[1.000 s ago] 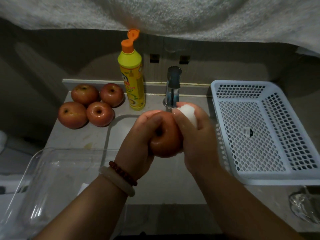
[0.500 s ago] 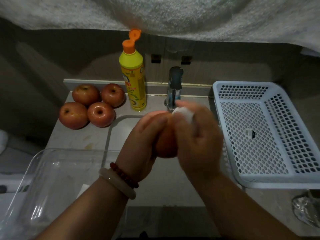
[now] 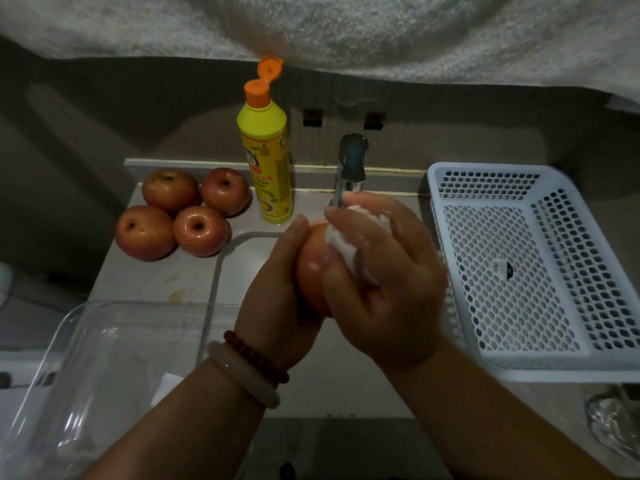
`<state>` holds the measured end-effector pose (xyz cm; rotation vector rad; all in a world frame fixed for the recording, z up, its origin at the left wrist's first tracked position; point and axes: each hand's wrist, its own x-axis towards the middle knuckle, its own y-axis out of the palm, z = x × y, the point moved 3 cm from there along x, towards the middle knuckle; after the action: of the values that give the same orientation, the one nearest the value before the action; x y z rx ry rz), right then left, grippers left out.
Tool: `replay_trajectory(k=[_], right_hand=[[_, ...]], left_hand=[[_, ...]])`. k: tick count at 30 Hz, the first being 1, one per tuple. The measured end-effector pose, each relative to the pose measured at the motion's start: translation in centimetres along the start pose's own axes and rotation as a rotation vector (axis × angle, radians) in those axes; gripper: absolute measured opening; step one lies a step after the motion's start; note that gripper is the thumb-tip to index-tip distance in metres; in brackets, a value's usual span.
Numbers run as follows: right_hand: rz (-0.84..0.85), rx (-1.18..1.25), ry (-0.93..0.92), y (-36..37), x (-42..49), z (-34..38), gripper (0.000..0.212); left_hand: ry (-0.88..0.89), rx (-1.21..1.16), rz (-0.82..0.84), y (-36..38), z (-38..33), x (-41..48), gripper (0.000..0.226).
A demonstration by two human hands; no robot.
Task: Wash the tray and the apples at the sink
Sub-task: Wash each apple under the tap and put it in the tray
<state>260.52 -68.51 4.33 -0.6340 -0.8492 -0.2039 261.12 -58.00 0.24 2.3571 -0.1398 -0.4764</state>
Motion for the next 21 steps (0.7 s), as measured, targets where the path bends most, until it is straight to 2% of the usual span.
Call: replay_trajectory(k=[2, 4, 5, 7, 8, 9, 10, 11, 15, 17, 18, 19, 20, 21], right_hand=[[-0.001, 0.008, 0.002, 0.3, 0.3, 0.0, 0.036], [-0.062, 0.076, 0.199, 0.5, 0.8, -0.5, 0.028], [-0.121, 0.144, 0.392, 0.5, 0.9, -1.1, 0.022], [-0.185, 0.458, 0.951, 1.3, 0.4, -2.7, 0.015], [-0.179, 0.647, 1.183, 1.8, -0.1, -3.3, 0.015], [-0.160, 0.749, 1.304, 2.2, -0.5, -3.6, 0.017], [-0.141, 0.748, 1.299, 2.4, -0.6, -3.6, 0.016], [-0.134, 0.646, 1.179, 2.1, -0.5, -3.2, 0.016], [-0.021, 0.173, 0.232, 0.7, 0.3, 0.1, 0.026], [0.050, 0.060, 0.000, 0.6, -0.2, 0.7, 0.030], [0.060, 0.035, -0.017, 0.6, -0.2, 0.5, 0.030], [0.049, 0.060, 0.040, 0.5, -0.1, 0.1, 0.029], [0.017, 0.107, 0.164, 0.4, 0.1, -0.5, 0.026], [-0.061, 0.183, 0.385, 0.4, 0.2, -1.4, 0.021]], left_hand=[[0.001, 0.000, 0.005, 0.1, 0.2, -0.2, 0.041], [0.000, 0.077, -0.002, 0.1, 0.4, -0.1, 0.049], [0.001, 0.119, -0.004, 0.2, 0.4, 0.0, 0.058], [0.032, 0.176, -0.033, -0.1, 0.4, 0.2, 0.073], [0.059, 0.198, -0.046, -0.3, 0.4, 0.3, 0.066], [0.084, 0.207, -0.052, -0.3, 0.4, 0.3, 0.057], [0.102, 0.210, -0.055, -0.1, 0.4, 0.3, 0.051], [0.115, 0.191, -0.055, -0.1, 0.3, 0.3, 0.045], [0.147, 0.067, 0.009, 0.1, -0.2, 0.5, 0.036], [0.111, 0.010, 0.043, 0.1, -0.2, 0.5, 0.035], [0.116, 0.024, 0.024, -0.3, 0.0, 0.6, 0.038], [0.131, 0.053, 0.001, -0.4, 0.1, 0.6, 0.041], [0.155, 0.099, -0.006, -0.5, 0.0, 0.6, 0.047], [0.177, 0.135, -0.015, -0.4, -0.1, 0.4, 0.052]])
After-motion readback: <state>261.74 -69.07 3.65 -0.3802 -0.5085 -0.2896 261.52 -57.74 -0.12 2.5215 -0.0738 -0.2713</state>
